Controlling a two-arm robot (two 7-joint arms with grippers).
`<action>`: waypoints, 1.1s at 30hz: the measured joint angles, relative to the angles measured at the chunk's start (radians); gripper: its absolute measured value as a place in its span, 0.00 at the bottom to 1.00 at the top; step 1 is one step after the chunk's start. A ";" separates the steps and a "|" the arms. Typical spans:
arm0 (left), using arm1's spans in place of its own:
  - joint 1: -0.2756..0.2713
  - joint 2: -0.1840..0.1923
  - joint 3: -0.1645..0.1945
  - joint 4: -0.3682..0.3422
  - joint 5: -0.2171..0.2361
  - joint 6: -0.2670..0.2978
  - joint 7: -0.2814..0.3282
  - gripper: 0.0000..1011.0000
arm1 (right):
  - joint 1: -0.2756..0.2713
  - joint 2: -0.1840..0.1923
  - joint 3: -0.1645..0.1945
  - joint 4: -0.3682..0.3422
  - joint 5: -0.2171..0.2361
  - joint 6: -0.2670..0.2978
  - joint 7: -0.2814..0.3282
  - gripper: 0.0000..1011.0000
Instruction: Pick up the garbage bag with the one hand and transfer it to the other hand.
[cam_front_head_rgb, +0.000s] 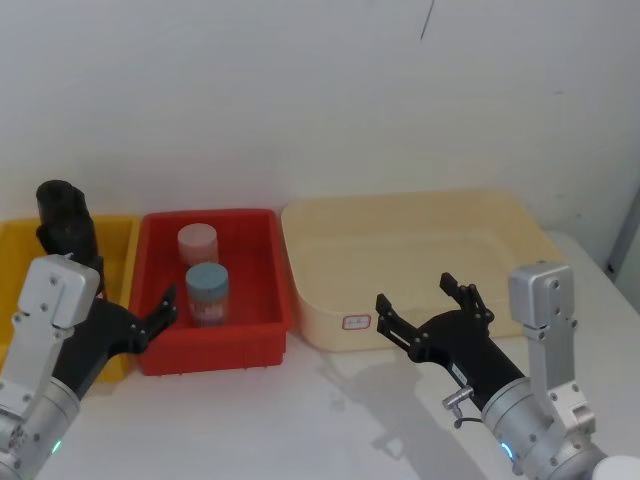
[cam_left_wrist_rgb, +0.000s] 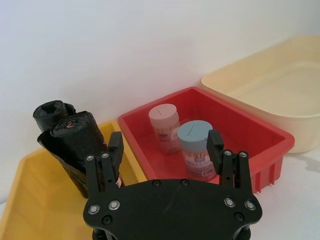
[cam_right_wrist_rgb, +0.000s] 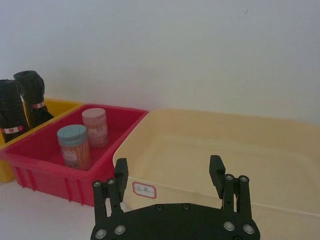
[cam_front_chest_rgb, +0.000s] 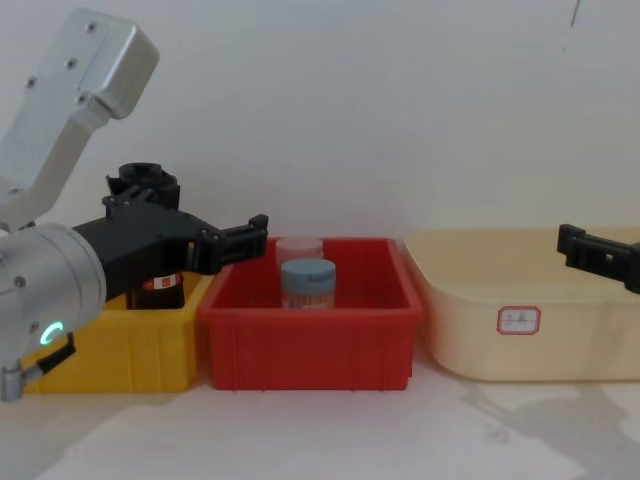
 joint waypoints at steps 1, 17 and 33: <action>0.000 0.000 0.000 0.000 0.000 0.000 0.000 0.99 | 0.000 0.000 0.000 0.000 0.000 0.000 0.000 0.99; 0.135 0.034 -0.099 -0.115 -0.092 0.019 0.011 0.99 | 0.000 0.000 0.000 0.000 0.000 0.000 0.000 0.99; 0.195 0.056 -0.219 -0.171 -0.211 0.116 0.026 0.99 | 0.000 0.000 0.000 0.000 0.000 0.000 0.000 0.99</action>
